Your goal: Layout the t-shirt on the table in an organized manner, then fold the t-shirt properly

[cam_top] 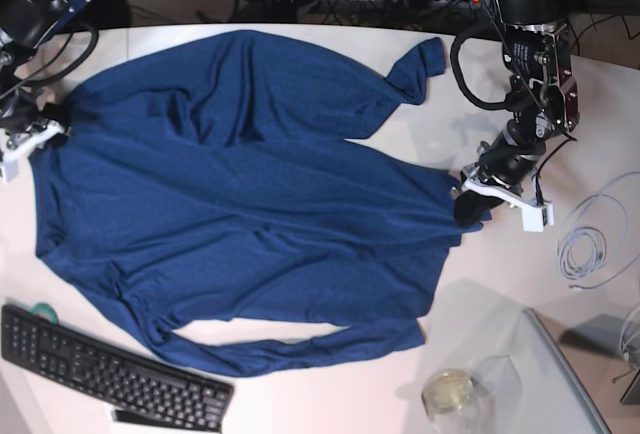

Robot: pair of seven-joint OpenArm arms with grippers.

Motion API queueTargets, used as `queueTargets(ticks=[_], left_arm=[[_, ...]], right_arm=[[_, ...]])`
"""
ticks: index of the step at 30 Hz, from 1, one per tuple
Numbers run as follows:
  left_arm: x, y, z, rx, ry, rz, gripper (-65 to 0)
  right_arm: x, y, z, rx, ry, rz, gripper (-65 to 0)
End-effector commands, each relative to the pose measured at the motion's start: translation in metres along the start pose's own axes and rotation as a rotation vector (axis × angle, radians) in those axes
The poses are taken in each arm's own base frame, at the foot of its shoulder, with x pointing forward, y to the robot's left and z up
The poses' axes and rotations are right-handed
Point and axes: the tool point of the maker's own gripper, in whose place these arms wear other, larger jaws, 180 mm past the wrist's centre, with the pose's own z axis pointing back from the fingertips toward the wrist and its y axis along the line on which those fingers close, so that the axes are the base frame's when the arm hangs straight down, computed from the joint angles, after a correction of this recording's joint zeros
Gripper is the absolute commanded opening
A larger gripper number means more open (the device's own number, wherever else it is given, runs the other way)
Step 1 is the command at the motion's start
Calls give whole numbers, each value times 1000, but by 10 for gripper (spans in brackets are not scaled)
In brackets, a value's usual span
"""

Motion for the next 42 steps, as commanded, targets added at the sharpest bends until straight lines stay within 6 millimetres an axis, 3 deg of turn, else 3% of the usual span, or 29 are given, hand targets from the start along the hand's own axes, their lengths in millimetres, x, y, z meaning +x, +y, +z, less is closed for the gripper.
queueTargets(ticks=[1, 3, 6, 10, 17, 24, 29, 35, 42], left_arm=[[18, -4, 2, -20, -51, -13, -650], [21, -7, 7, -26, -62, -30, -650], [30, -20, 19, -47, -95, -77, -650], [57, -24, 45, -38, -180, -124, -650], [98, -31, 81, 0, -227, -218, -650], [113, -55, 115, 14, -263, -304, -650], [119, -58, 132, -42, -311, -235, -650], [130, -45, 171, -103, -419, -54, -650], [109, -28, 186, -56, -369, -28, -650]], right_arm=[[10, -7, 7, -21, -9, 20, -650], [14, -13, 15, -48, -10, 40, -624], [15, -23, 35, -105, 16, 71, -650], [28, -31, 66, -190, 3, 80, -650], [67, -35, 132, -360, -62, 174, -650], [81, -27, 185, -490, -119, 210, -650], [83, -25, 193, -509, -139, 215, -650], [62, -36, 196, -476, -147, 152, -650], [31, -52, 210, -436, -171, 83, -650]])
